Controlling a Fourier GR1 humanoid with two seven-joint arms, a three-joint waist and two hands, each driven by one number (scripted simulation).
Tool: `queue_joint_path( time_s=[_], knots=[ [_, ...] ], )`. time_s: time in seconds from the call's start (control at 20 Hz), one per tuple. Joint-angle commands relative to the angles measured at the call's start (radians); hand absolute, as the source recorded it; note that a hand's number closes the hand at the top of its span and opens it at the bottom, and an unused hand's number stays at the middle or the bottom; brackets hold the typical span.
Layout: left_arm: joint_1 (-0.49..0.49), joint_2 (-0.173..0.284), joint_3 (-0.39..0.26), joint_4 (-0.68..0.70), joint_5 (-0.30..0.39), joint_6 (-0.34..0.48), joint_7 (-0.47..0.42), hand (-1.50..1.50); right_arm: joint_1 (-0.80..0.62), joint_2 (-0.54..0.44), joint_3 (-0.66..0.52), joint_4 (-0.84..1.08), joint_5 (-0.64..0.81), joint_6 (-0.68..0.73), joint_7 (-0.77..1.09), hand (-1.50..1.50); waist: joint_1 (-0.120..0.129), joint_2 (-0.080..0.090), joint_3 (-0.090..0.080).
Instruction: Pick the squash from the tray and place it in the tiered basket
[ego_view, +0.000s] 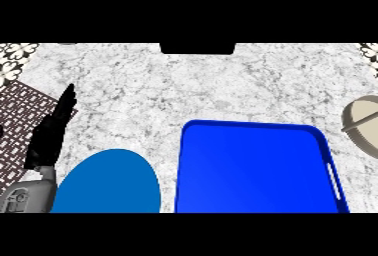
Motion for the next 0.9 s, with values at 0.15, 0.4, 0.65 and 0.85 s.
queue_joint_path(
  time_s=[0.15, 0.4, 0.65, 0.85],
  knots=[
    [0.000, 0.023, 0.014, -0.024, 0.008, -0.028, 0.006, 0.00, -0.107, 0.011, 0.067, 0.289, 0.050, -0.015, -0.142, 1.50, 0.008, 0.001, 0.000],
    [-0.046, -0.003, 0.008, 0.050, -0.019, 0.012, -0.015, 0.00, -0.101, 0.072, 0.066, 0.315, -0.007, 0.128, 0.006, -1.50, -0.006, 0.001, -0.001],
    [0.035, -0.007, -0.012, -0.085, -0.006, -0.016, 0.062, 0.00, -0.120, 0.090, 0.006, 0.400, -0.060, 0.110, -0.065, -1.50, -0.001, -0.004, 0.000],
    [-0.006, -0.001, 0.007, -0.033, -0.009, -0.010, 0.047, 0.00, -0.182, 0.065, -0.061, 0.486, -0.122, 0.136, -0.094, -1.50, -0.006, -0.003, 0.000]
  ],
)
